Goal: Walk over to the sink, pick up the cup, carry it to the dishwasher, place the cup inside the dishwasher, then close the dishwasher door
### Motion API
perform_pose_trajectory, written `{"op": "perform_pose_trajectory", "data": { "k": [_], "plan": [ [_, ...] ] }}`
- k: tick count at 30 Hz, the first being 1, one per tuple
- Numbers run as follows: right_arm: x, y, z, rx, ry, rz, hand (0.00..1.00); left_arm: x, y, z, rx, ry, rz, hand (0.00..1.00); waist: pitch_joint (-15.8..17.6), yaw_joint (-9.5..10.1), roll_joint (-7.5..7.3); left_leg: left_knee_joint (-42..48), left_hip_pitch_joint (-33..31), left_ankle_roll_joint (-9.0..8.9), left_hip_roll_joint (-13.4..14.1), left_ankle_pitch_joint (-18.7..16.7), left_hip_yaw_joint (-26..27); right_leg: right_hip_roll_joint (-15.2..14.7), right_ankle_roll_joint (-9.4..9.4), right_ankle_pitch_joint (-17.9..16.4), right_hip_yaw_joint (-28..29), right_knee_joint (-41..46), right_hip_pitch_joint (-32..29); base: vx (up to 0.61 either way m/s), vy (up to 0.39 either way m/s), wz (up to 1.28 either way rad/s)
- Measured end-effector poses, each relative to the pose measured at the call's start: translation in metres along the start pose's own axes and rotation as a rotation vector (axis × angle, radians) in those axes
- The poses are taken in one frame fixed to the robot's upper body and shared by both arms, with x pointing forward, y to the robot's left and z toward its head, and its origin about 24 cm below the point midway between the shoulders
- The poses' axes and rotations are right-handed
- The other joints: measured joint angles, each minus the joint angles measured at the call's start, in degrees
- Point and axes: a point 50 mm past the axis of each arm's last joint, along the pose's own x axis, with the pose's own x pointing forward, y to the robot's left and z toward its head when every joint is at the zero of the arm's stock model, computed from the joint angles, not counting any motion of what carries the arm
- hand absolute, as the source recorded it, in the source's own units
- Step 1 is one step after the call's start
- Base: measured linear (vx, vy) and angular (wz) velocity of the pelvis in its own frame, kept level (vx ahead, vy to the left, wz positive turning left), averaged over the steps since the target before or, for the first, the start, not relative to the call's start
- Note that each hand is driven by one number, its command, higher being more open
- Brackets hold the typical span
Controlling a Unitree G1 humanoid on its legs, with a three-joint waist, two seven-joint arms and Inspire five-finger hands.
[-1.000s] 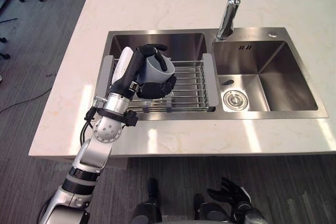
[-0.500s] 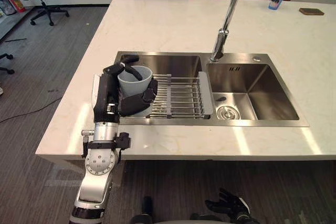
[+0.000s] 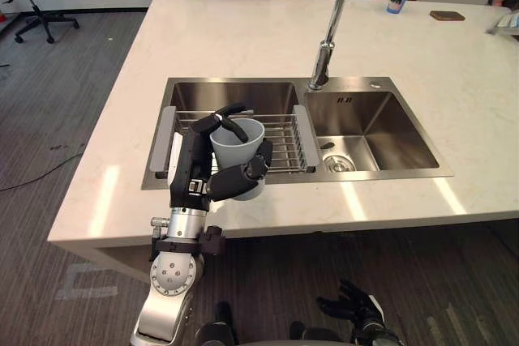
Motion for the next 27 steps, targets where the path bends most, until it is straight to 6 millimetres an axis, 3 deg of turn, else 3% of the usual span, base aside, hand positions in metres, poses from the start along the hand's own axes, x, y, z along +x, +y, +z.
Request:
{"op": "perform_pose_trajectory", "data": {
  "k": [1, 2, 3, 5, 6, 9, 10, 11, 12, 13, 14, 15, 17, 18, 19, 20, 23, 27],
  "plan": [
    [0.0, 0.0, 0.001, 0.0, -0.003, 0.002, 0.9, -0.004, 0.003, 0.0, -0.001, 0.009, 0.02, 0.3, -0.35, 0.49, -0.31, 0.15, -0.02, 0.59, -0.41, 0.41, -0.26, -0.83, 1.15, -1.23, -0.19, 5.98, 1.05, -0.1, -0.031, 0.19],
    [0.0, 0.0, 0.002, 0.0, -0.008, 0.002, 0.9, -0.006, 0.006, 0.001, 0.005, 0.012, 0.034, 0.3, -0.9, 1.3, -0.85, 0.34, -0.79, 0.94, -0.89, 0.83, -0.43, -1.22, 1.33, -1.17, -0.2, 6.48, 2.41, -0.19, -0.106, 0.22],
    [0.001, -0.001, 0.006, -0.004, -0.023, -0.002, 0.9, -0.007, 0.008, 0.003, 0.008, 0.004, 0.05, 0.3, -1.59, 2.92, -1.5, 0.78, -3.23, 0.5, -1.54, 2.15, -0.66, -1.24, 0.74, -2.17, -0.45, 0.76, 4.62, -0.18, -0.092, 0.2],
    [0.002, -0.005, 0.014, -0.014, -0.052, -0.016, 0.9, -0.008, 0.005, 0.006, -0.011, -0.003, 0.058, 0.3, -2.22, 3.72, 0.43, 0.38, -6.48, 0.52, -0.98, 4.63, -1.49, 0.42, 0.37, -3.06, -1.06, -5.88, 5.04, -0.18, -0.075, 0.21],
    [0.005, -0.004, 0.023, -0.016, -0.077, -0.019, 0.9, -0.007, 0.003, 0.011, -0.026, -0.025, 0.058, 0.3, -2.18, 3.9, 1.02, 0.11, -8.72, -1.57, -0.44, 7.07, -2.59, 1.35, -1.39, -4.87, -1.11, -10.83, 5.91, -0.18, -0.098, 0.19],
    [0.009, -0.002, 0.033, -0.015, -0.101, -0.022, 0.9, -0.007, -0.002, 0.009, -0.046, -0.017, 0.052, 0.3, -0.92, 2.59, 2.35, 0.1, -9.54, -2.41, 0.82, 10.03, -4.77, 3.32, -3.05, -6.54, -1.75, -12.93, 7.21, -0.26, -0.128, 0.26],
    [0.01, -0.003, 0.034, -0.013, -0.105, -0.03, 0.9, -0.007, -0.004, 0.008, -0.052, -0.012, 0.043, 0.3, -0.54, 2.38, 2.99, -0.54, -9.57, -3.59, 0.89, 12.45, -6.35, 4.14, -3.84, -6.48, -2.67, -12.26, 7.08, -0.36, -0.099, 0.64],
    [0.008, -0.007, 0.032, -0.004, -0.104, -0.048, 0.9, -0.007, -0.009, 0.009, -0.063, -0.015, 0.016, 0.3, -0.07, 1.08, 2.05, -2.02, -9.85, -5.11, 0.49, 15.03, -8.01, 2.95, -5.05, -6.63, -5.75, -11.5, 6.61, -0.43, -0.094, 0.82],
    [0.006, -0.01, 0.027, 0.014, -0.093, -0.07, 0.9, -0.007, -0.015, 0.011, -0.081, -0.022, -0.004, 0.3, 0.2, 0.98, 1.33, 7.74, -10.99, -0.62, 0.23, 8.28, -5.63, 1.48, -5.04, -6.53, -6.86, -10.04, 5.73, -0.34, -0.078, 0.75],
    [0.005, -0.013, 0.025, 0.015, -0.09, -0.087, 0.9, -0.007, -0.016, 0.011, -0.086, -0.024, -0.01, 0.3, 0.18, 1.05, 1.19, 12.72, -10.97, 0.14, 0.34, 4.06, -4.59, 0.75, -4.86, -6.15, -7.07, -10.04, 5.61, -0.28, -0.056, 0.42],
    [0.001, -0.019, 0.024, 0.012, -0.098, -0.103, 0.9, -0.006, -0.017, 0.013, -0.093, -0.036, -0.009, 0.3, 0.13, 0.95, 1.2, 19.79, -9.33, -0.16, 1.5, -2.68, -2.27, -0.23, -4.71, -5.07, -7.34, -10.31, 5.31, -0.23, -0.014, 0.27],
    [-0.002, -0.02, 0.024, 0.012, -0.109, -0.105, 0.9, -0.005, -0.017, 0.017, -0.105, -0.059, -0.009, 0.3, 0.03, 0.5, 1.22, 22.74, -6.05, -0.9, 3.6, -6.85, -0.39, -0.77, -4.64, -3.83, -7.87, -10.96, 5.18, -0.2, 0.023, 0.3],
    [-0.003, -0.019, 0.02, 0.02, -0.103, -0.107, 0.9, -0.003, -0.021, 0.019, -0.135, -0.078, -0.022, 0.3, -1.41, -0.95, 1.61, 20.52, -1.0, -2.66, 5.6, -10.37, 0.26, -1.0, -3.76, -1.89, -9.88, -13.63, 4.22, -0.18, 0.1, 0.54],
    [-0.004, -0.024, 0.016, 0.02, -0.086, -0.121, 0.9, -0.002, -0.025, 0.016, -0.143, -0.077, -0.035, 0.3, -3.69, -1.58, 2.46, 13.02, 2.77, -4.63, 5.48, -11.2, 0.22, -0.85, -3.42, -0.98, -10.76, -15.97, 2.9, -0.15, 0.141, 0.6],
    [-0.004, -0.027, 0.016, 0.02, -0.084, -0.129, 0.9, 0.0, -0.026, 0.014, -0.144, -0.074, -0.038, 0.3, -4.28, -1.74, 3.24, 7.76, 4.76, -5.49, 5.19, -11.35, 0.29, -0.67, -2.84, -0.4, -11.33, -16.93, 2.54, -0.09, 0.173, 0.49],
    [-0.001, -0.025, 0.012, 0.041, -0.058, -0.137, 0.9, 0.004, -0.025, 0.007, -0.13, -0.058, -0.043, 0.3, -4.56, -1.85, 3.2, 0.81, 6.98, -7.16, 3.47, -8.42, 0.45, -1.41, -2.21, 1.11, -11.48, -18.03, 2.33, -0.03, 0.135, 0.33],
    [-0.003, -0.019, -0.002, 0.062, -0.008, -0.122, 0.9, 0.003, -0.015, -0.017, -0.077, 0.048, -0.004, 0.3, -4.33, -1.77, 2.69, 0.01, 7.95, -5.96, 1.21, -7.24, 0.24, -2.95, 0.06, 4.76, -11.59, -22.81, 5.53, -0.02, 0.17, 0.16],
    [-0.003, -0.017, -0.009, 0.065, 0.026, -0.12, 0.9, 0.003, -0.01, -0.021, -0.06, 0.071, 0.017, 0.3, -4.3, -1.75, 2.63, 0.21, 7.91, -5.49, 0.14, -6.95, 0.1, -3.69, 0.52, 6.56, -11.58, -25.42, 7.0, -0.01, 0.087, 0.04]
  ]
}}
